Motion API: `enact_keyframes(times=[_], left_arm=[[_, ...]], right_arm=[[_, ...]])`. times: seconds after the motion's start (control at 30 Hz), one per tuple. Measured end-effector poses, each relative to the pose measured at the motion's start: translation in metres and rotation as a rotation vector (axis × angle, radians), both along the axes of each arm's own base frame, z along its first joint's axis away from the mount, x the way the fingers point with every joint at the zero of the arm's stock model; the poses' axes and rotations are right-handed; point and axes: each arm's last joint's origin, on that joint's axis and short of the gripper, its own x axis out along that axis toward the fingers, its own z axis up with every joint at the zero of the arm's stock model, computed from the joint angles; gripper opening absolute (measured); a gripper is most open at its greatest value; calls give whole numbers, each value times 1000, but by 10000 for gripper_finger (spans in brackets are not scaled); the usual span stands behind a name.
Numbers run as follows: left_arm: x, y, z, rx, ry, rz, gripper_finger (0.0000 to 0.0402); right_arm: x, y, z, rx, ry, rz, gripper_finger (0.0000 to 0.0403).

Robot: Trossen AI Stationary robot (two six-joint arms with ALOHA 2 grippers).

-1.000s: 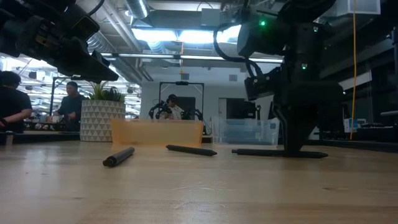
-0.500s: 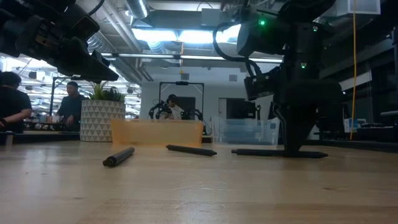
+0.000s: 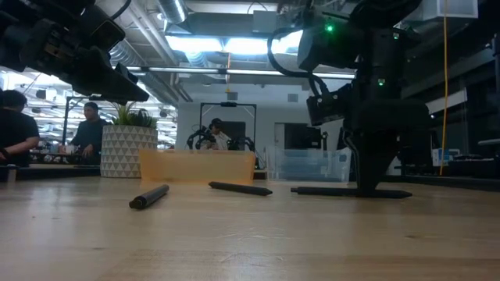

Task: Sort pens & pencils
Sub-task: Put the black pen into the transparent bin

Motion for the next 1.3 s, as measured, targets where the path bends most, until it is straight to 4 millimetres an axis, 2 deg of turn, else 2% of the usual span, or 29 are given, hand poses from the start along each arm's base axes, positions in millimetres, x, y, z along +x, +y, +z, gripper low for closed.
enact_keyframes(times=[0.23,0.83,1.1,1.3], left_arm=[[0,0,0,0,0,0,64],[0,0,0,1,1,-1,64],[0,0,0,1,2,0,64],[0,0,-1,2,9,-1,64]], right_arm=[[0,0,2,0,-12,0,33],[2,-2,36,-46,-203,35,29],[-3,-9,65,-101,-306,17,29],[-14,-14,96,-152,-409,20,29]])
